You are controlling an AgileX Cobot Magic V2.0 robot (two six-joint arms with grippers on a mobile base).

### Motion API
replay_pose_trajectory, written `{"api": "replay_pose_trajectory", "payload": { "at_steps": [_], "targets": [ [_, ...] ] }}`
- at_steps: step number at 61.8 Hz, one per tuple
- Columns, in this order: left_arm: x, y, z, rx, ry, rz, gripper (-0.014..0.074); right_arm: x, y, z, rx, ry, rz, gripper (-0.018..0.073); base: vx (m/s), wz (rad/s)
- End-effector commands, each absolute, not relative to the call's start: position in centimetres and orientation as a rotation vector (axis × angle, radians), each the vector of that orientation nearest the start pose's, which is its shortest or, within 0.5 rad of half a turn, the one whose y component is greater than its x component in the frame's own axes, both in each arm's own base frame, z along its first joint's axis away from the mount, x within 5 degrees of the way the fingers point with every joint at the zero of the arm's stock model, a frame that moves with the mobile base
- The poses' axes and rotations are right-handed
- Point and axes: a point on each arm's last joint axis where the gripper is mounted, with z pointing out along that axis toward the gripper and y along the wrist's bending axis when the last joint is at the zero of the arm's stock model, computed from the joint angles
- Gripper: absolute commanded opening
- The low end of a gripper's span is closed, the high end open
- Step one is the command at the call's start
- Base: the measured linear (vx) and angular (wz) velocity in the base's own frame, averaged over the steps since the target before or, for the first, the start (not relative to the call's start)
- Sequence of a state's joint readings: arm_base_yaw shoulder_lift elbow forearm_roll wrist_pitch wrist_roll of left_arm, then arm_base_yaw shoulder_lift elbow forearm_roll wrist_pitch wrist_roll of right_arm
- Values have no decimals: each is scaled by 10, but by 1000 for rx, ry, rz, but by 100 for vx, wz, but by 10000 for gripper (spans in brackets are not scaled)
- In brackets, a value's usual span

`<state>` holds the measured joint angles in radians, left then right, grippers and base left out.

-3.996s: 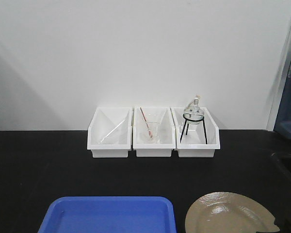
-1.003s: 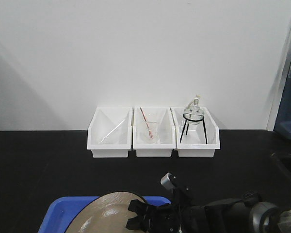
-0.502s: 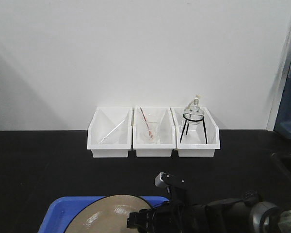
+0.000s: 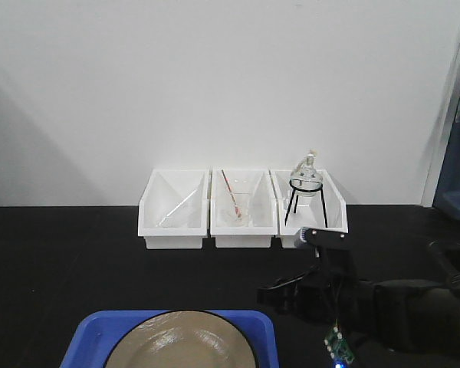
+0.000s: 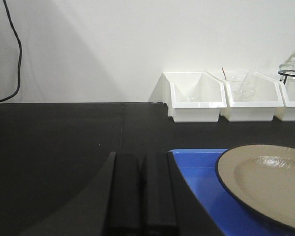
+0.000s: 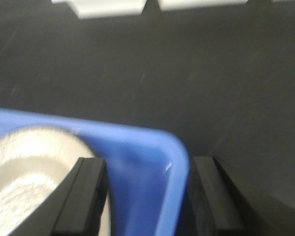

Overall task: Place disk in tray to left cabinet
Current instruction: 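Open the right gripper and withdraw it from the plate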

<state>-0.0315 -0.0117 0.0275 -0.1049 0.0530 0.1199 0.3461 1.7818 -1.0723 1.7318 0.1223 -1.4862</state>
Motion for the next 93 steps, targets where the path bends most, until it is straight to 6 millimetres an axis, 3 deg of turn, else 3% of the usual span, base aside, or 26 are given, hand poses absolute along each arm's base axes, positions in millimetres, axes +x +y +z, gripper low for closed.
{"api": "replay_pose_trajectory", "payload": {
  "at_steps": [1, 17, 24, 35, 48, 56, 66, 73, 74, 76, 86, 93],
  "targets": [
    [56, -2, 201, 25, 1475, -23, -3, 357, 132, 264, -189, 2051, 415, 414, 0, 0],
    [56, -2, 201, 25, 1475, -23, -3, 325, 101, 337, -206, 1843, 109, 414, 0, 0],
    [56, -2, 201, 25, 1475, -23, -3, 299, 87, 361, -200, 1772, 43, 405, 0, 0],
    [56, -2, 201, 25, 1475, -23, -3, 252, 64, 360, -181, 1750, -44, 384, 0, 0],
    [56, -2, 201, 25, 1475, -23, -3, 202, 47, 342, -184, 1742, -32, 382, 0, 0],
    [56, -2, 201, 25, 1474, -23, -3, 188, 43, 331, -186, 1749, -30, 382, 0, 0],
    [55, -1, 208, 18, 1406, -18, -3, 185, 42, 328, -190, 1752, -32, 382, 0, 0],
    [49, 2, 234, -58, 1206, -78, -3, 185, 42, 328, -191, 1752, -30, 382, 0, 0],
    [41, 2, 265, -91, 1139, -139, -3, 185, 42, 328, -191, 1752, -30, 382, 0, 0],
    [39, 1, 273, -71, 1149, -125, -3, 185, 42, 328, -191, 1752, -30, 382, 0, 0],
    [41, -3, 321, -11, 1361, -101, -3, 185, 42, 327, -192, 1754, -30, 382, 0, 0],
    [72, -5, 343, 1, 1576, -104, -3, 185, 42, 327, -192, 1754, -30, 382, 0, 0]
  ]
}}
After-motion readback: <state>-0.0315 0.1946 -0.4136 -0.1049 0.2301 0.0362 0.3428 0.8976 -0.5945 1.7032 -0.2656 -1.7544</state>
